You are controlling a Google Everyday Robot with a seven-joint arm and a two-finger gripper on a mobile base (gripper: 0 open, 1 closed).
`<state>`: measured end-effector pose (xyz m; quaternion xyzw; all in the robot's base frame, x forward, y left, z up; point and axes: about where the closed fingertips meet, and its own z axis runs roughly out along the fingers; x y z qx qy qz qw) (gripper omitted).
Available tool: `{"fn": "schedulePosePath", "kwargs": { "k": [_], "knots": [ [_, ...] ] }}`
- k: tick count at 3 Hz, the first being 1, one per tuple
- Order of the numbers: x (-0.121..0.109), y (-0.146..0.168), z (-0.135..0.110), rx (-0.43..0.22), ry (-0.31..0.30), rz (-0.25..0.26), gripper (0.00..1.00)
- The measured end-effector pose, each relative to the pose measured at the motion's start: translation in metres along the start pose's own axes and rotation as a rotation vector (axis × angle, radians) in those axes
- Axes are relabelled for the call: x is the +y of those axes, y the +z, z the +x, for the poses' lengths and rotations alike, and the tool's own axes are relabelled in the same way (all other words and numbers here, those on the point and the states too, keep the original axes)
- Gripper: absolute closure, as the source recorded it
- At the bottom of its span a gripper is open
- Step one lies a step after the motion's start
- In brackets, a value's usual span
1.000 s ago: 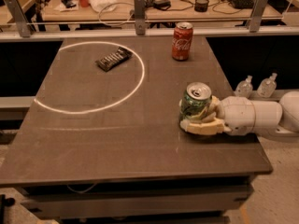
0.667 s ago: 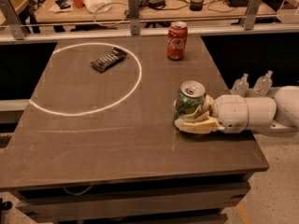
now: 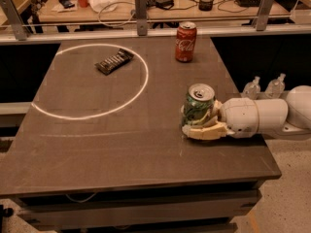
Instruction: Place green can upright
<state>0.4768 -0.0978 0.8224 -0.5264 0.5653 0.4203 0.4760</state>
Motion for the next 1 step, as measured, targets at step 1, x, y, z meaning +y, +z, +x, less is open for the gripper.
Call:
{"fn": "schedulePosePath", "kwargs": {
  "k": [1],
  "knots": [
    [0.0001, -0.0017, -0.0088, 0.000, 0.000, 0.000, 0.84]
  ]
}}
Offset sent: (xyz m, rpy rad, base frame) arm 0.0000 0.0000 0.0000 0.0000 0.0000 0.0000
